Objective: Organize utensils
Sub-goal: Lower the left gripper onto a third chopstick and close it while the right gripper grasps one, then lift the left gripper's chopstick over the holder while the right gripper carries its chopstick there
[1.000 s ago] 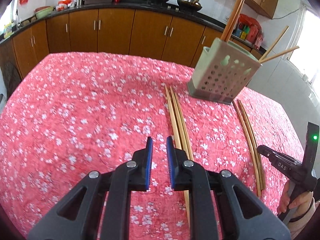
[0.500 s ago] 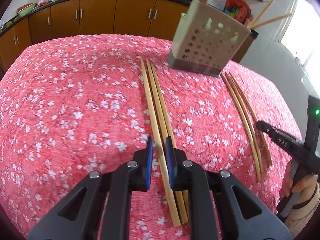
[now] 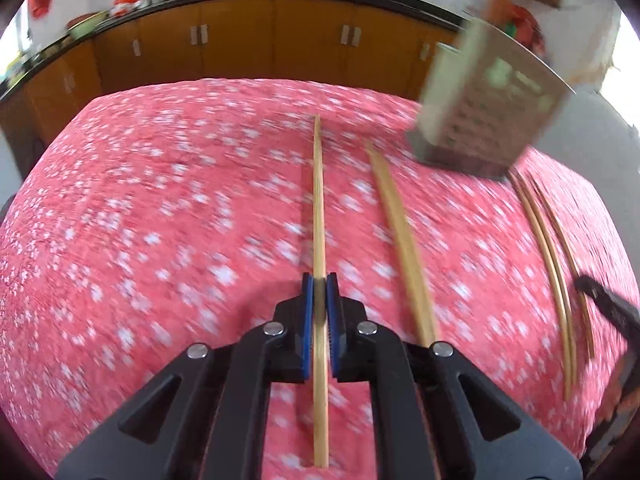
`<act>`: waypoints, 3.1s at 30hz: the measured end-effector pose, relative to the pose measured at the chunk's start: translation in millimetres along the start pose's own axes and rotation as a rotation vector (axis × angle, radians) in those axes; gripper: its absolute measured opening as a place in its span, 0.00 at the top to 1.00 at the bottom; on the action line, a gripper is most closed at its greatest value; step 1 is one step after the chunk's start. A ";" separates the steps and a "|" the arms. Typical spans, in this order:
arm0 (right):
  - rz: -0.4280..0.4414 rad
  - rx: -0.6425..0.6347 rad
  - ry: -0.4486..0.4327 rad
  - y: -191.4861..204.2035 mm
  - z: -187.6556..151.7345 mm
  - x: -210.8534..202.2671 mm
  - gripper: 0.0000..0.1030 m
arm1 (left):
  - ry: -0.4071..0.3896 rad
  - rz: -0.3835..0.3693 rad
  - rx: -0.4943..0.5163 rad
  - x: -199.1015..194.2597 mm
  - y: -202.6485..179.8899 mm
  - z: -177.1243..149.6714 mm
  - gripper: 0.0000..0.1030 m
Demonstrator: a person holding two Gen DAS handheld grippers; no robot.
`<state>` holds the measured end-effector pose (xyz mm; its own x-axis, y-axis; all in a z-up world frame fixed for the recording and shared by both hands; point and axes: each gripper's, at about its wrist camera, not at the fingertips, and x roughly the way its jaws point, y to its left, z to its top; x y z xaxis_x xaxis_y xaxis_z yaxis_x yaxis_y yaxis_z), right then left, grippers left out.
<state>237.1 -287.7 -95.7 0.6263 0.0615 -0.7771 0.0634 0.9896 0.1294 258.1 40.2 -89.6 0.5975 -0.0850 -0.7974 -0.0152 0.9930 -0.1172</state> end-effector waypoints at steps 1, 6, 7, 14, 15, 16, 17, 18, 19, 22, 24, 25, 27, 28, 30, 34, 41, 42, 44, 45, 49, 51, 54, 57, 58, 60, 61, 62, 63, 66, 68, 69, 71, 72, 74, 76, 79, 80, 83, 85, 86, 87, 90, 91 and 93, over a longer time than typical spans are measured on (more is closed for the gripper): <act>0.003 0.001 -0.005 -1.4 -0.6 -0.3 0.92 | -0.003 0.001 -0.014 1.4 5.7 3.4 0.92; -0.005 -0.012 -0.035 -1.9 -5.3 -2.7 0.92 | -0.035 -0.022 -0.016 -0.6 16.0 0.3 0.91; -0.003 -0.009 -0.035 -2.6 -5.6 -3.3 0.92 | -0.046 -0.017 -0.005 -2.7 15.2 -2.6 0.91; 0.009 0.004 -0.035 -4.9 -7.2 -4.5 0.92 | -0.051 -0.032 -0.023 -8.0 17.8 -8.7 0.91; 0.010 0.005 -0.034 -5.0 -7.0 -4.5 0.92 | -0.051 -0.034 -0.023 -8.2 18.9 -8.1 0.91; 0.011 0.006 -0.034 -4.6 -6.9 -4.5 0.92 | -0.050 -0.033 -0.017 -8.9 18.6 -8.2 0.91; 0.010 0.004 -0.034 -4.3 -7.0 -5.1 0.92 | -0.048 -0.027 0.002 -10.1 17.4 -9.0 0.91; 0.008 0.002 -0.034 -3.5 -6.7 -5.2 0.92 | -0.046 -0.021 0.012 -10.2 16.2 -9.2 0.91; 0.005 0.000 -0.034 -2.9 -7.2 -5.7 0.92 | -0.044 -0.018 0.020 -11.3 16.0 -10.2 0.91; 0.005 0.000 -0.034 -1.7 -8.4 -6.4 0.92 | -0.045 -0.019 0.028 -12.5 16.1 -12.8 0.91; 0.005 -0.001 -0.033 -1.5 -8.9 -6.8 0.92 | -0.045 -0.024 0.022 -13.4 18.1 -13.2 0.91; 0.004 -0.001 -0.033 -1.5 -9.2 -7.1 0.92 | -0.045 -0.022 0.023 -13.7 18.2 -13.4 0.91; 0.000 -0.004 -0.033 0.1 -9.7 -7.6 0.92 | -0.045 -0.020 0.023 -14.1 17.5 -13.7 0.91; -0.004 -0.009 -0.033 1.1 -10.2 -8.2 0.92 | -0.045 -0.019 0.025 -14.1 17.1 -13.7 0.91; -0.005 -0.012 -0.029 2.0 -11.5 -9.7 0.92 | -0.041 -0.012 0.030 -13.4 14.0 -13.9 0.90; 0.005 -0.011 -0.025 0.1 -14.2 -12.2 0.92 | -0.026 -0.011 0.022 -15.7 14.1 -16.3 0.90; 0.031 0.026 -0.043 -9.5 -20.4 -19.9 0.93 | -0.026 -0.006 0.043 -16.8 12.5 -17.9 0.92; 0.029 0.029 -0.062 -12.2 -20.5 -25.1 0.93 | -0.019 -0.015 0.034 -18.0 13.8 -16.2 0.92; 0.038 0.036 -0.098 -14.6 -20.2 -35.6 0.93 | -0.036 -0.016 0.033 -24.6 14.7 -13.0 0.92; 0.040 0.039 -0.128 -16.5 -19.0 -44.7 0.93 | -0.051 -0.019 0.035 -30.3 14.8 -10.6 0.92; 0.042 0.052 -0.194 -22.2 -11.6 -66.0 0.93 | -0.110 -0.039 0.024 -52.9 16.7 0.6 0.92; 0.040 0.057 -0.222 -23.9 -6.5 -73.0 0.93 | -0.149 -0.048 0.021 -66.3 15.0 6.5 0.92; 0.033 0.058 -0.281 -25.9 2.4 -87.9 0.93 | -0.204 -0.062 0.019 -86.2 13.5 16.3 0.92; 0.036 0.065 -0.330 -28.0 12.3 -100.2 0.93 | -0.258 -0.080 0.016 -105.6 10.0 27.5 0.92; 0.036 0.065 -0.338 -27.6 15.4 -101.2 0.93 | -0.268 -0.085 0.017 -109.4 10.1 29.2 0.92; 0.030 0.066 -0.360 -28.3 23.5 -106.1 0.93 | -0.291 -0.086 0.025 -116.4 7.1 36.8 0.92; 0.029 0.068 -0.369 -28.6 27.3 -108.3 0.93 | -0.297 -0.083 0.030 -118.4 6.5 39.9 0.92; 0.027 0.069 -0.378 -29.0 31.0 -110.5 0.93 | -0.302 -0.081 0.032 -120.2 6.1 42.8 0.92; 0.027 0.070 -0.383 -28.4 33.4 -111.8 0.93 | -0.304 -0.082 0.034 -121.8 5.6 46.1 0.93; 0.031 0.060 -0.403 -27.1 39.2 -118.5 0.93 | -0.309 -0.079 0.051 -126.3 2.5 52.3 0.92; 0.030 0.049 -0.412 -25.2 41.2 -121.5 0.93 | -0.311 -0.070 0.065 -128.2 0.7 52.8 0.92; 0.032 0.045 -0.412 -24.1 41.5 -121.6 0.93 | -0.306 -0.069 0.073 -128.0 0.3 52.9 0.92; 0.031 0.038 -0.411 -22.1 41.2 -119.9 0.93 | -0.298 -0.059 0.081 -126.9 0.9 51.5 0.92; 0.032 0.037 -0.410 -21.8 39.7 -120.2 0.93 | -0.295 -0.056 0.083 -126.2 2.5 50.8 0.92; 0.035 0.040 -0.408 -21.0 38.9 -118.9 0.93 | -0.291 -0.053 0.076 -126.1 5.3 50.2 0.92; 0.036 0.042 -0.407 -20.1 38.0 -118.7 0.93 | -0.293 -0.054 0.069 -126.7 8.2 49.6 0.92; 0.036 0.039 -0.408 -19.8 38.7 -118.5 0.93 | -0.301 -0.054 0.066 -128.9 9.0 50.9 0.92; 0.038 0.039 -0.408 -19.7 39.1 -118.6 0.93 | -0.305 -0.053 0.065 -129.4 9.2 51.8 0.92; 0.038 0.035 -0.412 -18.5 40.5 -119.1 0.93 | -0.313 -0.056 0.062 -131.2 9.5 53.7 0.92; 0.036 0.034 -0.415 -17.8 41.7 -121.5 0.93 | -0.312 -0.071 0.064 -134.8 7.9 55.2 0.93; 0.050 0.031 -0.417 -16.6 44.4 -125.3 0.93 | -0.311 -0.090 0.071 -139.3 5.6 56.4 0.93; 0.057 0.030 -0.420 -15.5 46.4 -128.9 0.93 | -0.313 -0.104 0.078 -142.9 3.5 56.8 0.93; 0.101 0.025 -0.446 -10.1 57.5 -150.6 0.93 | -0.328 -0.150 0.118 -160.3 -8.1 61.1 0.93; 0.121 0.020 -0.456 -7.3 62.3 -159.9 0.93 | -0.334 -0.166 0.131 -166.9 -13.0 63.2 0.93; 0.175 0.007 -0.469 -0.6 71.2 -177.8 0.93 | -0.346 -0.196 0.152 -180.0 -23.2 67.8 0.93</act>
<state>181.0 -308.5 86.2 0.9100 0.1595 -0.3826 -0.0694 0.9686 0.2388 205.2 38.0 96.8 0.8114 -0.2662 -0.5203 0.2284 0.9639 -0.1370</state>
